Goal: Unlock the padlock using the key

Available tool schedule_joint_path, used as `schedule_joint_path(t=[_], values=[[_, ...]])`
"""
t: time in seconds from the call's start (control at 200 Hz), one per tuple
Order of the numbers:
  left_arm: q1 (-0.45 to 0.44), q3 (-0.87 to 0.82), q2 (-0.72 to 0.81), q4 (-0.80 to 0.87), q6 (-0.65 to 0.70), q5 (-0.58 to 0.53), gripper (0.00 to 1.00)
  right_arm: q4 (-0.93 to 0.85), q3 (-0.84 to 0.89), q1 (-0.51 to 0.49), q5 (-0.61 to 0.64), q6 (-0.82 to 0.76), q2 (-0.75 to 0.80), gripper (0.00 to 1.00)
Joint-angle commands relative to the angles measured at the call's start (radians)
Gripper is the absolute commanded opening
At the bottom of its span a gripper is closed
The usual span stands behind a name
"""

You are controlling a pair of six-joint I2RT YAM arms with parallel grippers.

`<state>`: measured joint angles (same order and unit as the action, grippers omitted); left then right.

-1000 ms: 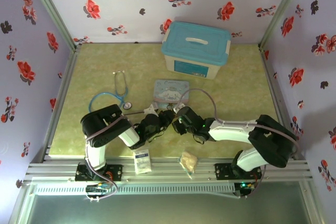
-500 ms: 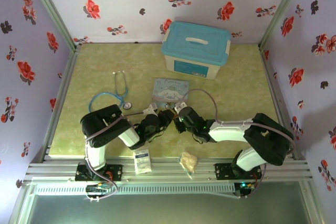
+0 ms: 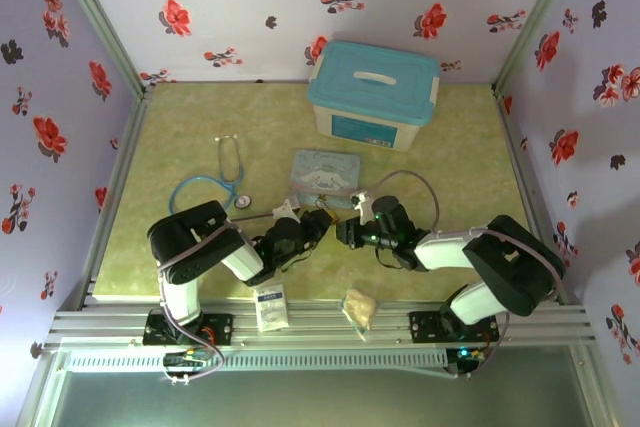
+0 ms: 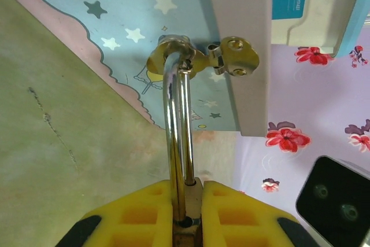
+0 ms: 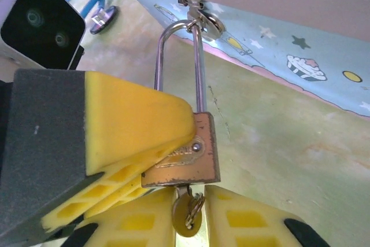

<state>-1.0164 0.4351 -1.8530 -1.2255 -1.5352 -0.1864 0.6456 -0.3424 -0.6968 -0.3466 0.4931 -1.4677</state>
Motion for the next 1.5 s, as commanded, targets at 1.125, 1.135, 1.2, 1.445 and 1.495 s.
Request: schedule_joint_path(t=[1.125, 1.135, 1.2, 1.445, 1.495], values=[[0.107, 0.23, 0.234, 1.134, 0.537, 0.203, 0.08, -0.247, -0.078, 0.045, 0.324, 0.188, 0.017, 0.45], [0.107, 0.238, 0.234, 1.153, 0.546, 0.199, 0.08, -0.245, -0.077, 0.045, 0.324, 0.19, 0.014, 0.44], [0.107, 0.282, 0.234, 1.251, 0.593, 0.176, 0.11, -0.241, -0.073, 0.044, 0.326, 0.194, 0.004, 0.44], [0.105, 0.366, 0.188, 1.401, 0.67, 0.116, 0.14, -0.246, -0.061, 0.043, 0.329, 0.19, 0.01, 0.44], [0.1, 0.385, 0.184, 1.428, 0.68, 0.099, 0.15, -0.248, -0.06, 0.043, 0.331, 0.188, 0.012, 0.44]])
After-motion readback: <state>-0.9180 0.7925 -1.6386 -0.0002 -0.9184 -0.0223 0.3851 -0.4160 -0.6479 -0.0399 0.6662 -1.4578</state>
